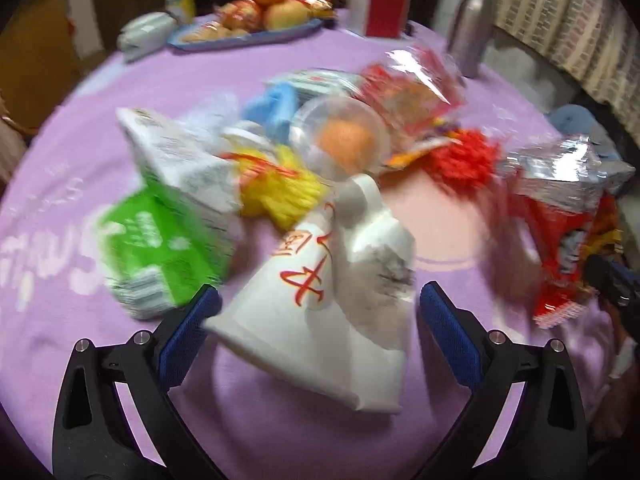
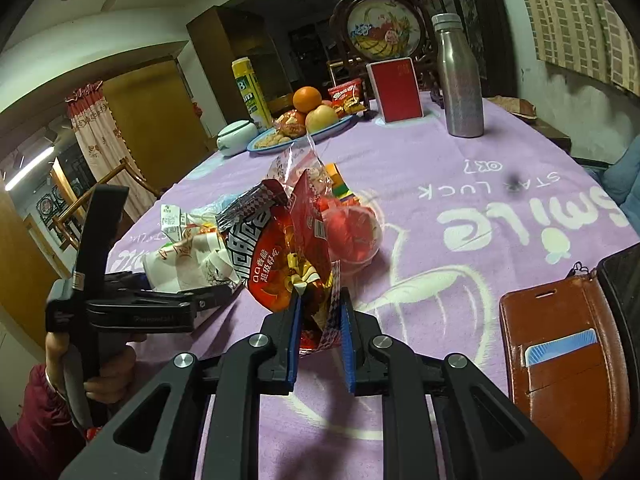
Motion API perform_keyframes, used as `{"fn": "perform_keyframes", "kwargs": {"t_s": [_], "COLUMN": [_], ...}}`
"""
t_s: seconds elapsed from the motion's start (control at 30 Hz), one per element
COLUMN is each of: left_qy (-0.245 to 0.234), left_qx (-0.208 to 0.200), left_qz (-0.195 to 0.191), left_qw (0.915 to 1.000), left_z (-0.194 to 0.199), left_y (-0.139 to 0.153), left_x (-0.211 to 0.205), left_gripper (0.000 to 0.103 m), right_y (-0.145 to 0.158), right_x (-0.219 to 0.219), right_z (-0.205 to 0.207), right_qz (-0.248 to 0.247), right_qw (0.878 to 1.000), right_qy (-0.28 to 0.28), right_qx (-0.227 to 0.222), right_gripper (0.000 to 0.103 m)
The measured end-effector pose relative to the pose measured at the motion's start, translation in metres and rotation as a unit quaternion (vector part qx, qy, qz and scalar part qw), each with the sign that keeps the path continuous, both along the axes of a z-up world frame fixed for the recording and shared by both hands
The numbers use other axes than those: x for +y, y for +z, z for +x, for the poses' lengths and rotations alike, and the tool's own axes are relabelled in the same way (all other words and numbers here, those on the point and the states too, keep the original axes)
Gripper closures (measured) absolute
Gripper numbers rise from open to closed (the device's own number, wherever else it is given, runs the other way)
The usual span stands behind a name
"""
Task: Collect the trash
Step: 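Grasp the white paper cup with the left tool while the right tool grasps the red chip bag, then carry the cup and chip bag to the red basket and release both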
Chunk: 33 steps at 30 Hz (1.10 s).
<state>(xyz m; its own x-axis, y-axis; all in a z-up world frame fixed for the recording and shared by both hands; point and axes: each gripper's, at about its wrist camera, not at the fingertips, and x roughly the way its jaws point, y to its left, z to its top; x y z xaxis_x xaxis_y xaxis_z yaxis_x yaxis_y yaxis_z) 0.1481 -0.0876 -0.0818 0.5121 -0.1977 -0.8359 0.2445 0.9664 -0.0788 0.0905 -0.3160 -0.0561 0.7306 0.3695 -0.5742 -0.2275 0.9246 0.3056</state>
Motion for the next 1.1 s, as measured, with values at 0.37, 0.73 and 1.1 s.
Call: {"fn": "perform_keyframes", "kwargs": {"t_s": [0.37,0.73,1.1], "left_qy": [-0.019,0.016,0.268], "left_qx": [0.006,-0.086,-0.122], "left_qz": [-0.071,-0.093,-0.096], "left_qw": [0.9973,0.9918,0.9507], "left_z": [-0.005,-0.06,-0.222], "left_y": [0.003,0.046,0.053], "left_x": [-0.004,0.041,0.21], "left_gripper": [0.021,0.037,0.036], "right_y": [-0.008,0.013,0.03], "right_x": [-0.004,-0.001,0.072], "right_z": [0.005,-0.013,-0.032], "right_qz": [0.004,0.016,0.037], "right_qw": [1.0,1.0,0.991], "right_qy": [-0.009,-0.003,0.124], "right_qx": [0.011,-0.025,-0.033], "right_gripper": [0.085,0.086,0.086]}}
